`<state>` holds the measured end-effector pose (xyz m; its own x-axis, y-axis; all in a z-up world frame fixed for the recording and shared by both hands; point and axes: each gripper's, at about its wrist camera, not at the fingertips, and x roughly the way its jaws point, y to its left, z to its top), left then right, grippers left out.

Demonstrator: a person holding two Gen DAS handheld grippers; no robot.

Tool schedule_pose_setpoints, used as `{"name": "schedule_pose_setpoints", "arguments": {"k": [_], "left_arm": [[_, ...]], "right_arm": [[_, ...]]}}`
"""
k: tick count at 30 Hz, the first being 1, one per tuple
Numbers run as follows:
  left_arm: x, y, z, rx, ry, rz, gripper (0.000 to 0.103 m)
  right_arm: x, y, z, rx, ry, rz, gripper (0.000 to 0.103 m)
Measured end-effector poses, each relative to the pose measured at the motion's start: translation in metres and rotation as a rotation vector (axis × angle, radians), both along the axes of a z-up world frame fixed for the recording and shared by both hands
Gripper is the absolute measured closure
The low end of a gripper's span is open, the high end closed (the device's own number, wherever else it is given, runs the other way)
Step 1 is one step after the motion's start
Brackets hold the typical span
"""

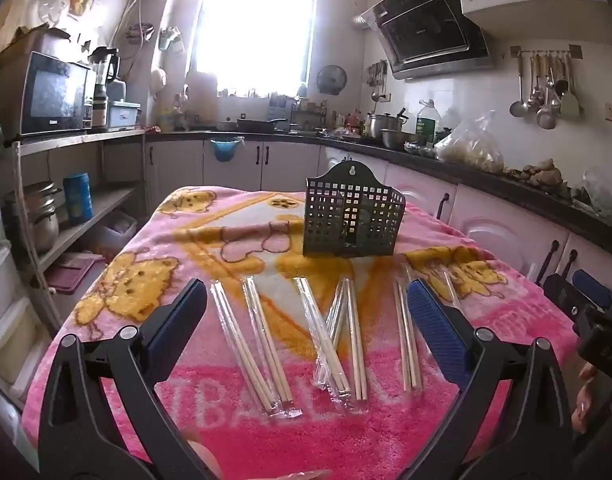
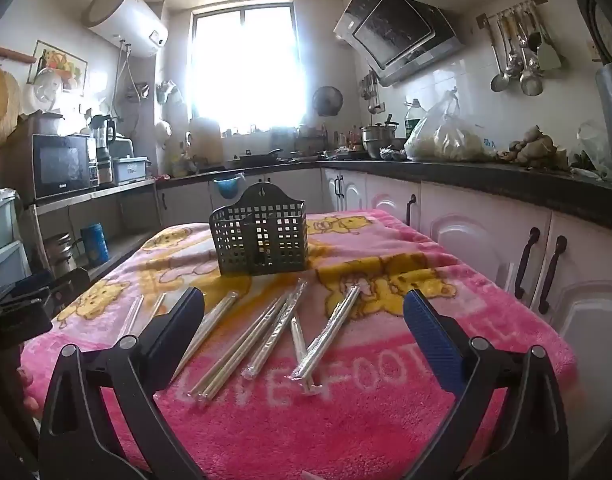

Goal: Organize utensils

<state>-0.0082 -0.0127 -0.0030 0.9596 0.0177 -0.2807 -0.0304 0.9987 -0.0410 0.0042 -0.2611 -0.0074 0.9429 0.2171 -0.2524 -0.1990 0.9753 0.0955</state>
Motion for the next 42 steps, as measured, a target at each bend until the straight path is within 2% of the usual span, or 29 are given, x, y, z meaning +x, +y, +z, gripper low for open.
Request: {"name": "schedule_pose_setpoints", "arguments": {"k": [1, 6, 14, 42], "left_arm": [[0.004, 0.008, 0.006, -0.039, 0.031, -0.004, 0.011], [0.004, 0.008, 0.007, -0.049, 0.031, -0.006, 0.011], [0.002, 0.009, 0.01, -0.048, 0.03, -0.011, 0.011], [0.002, 0.007, 0.01, -0.055, 0.028, -0.02, 0.011]], "right_arm": [[0.0, -0.001, 0.0, 0.012, 0.004, -0.001, 0.006], [0.002, -0.004, -0.002, -0.004, 0.002, -0.001, 0.006], [-0.01, 0.004, 0.009, -0.004, -0.02, 0.004, 0.006], [-0.008, 0.007, 0.005, -0.01, -0.019, 0.025, 0.006]]}}
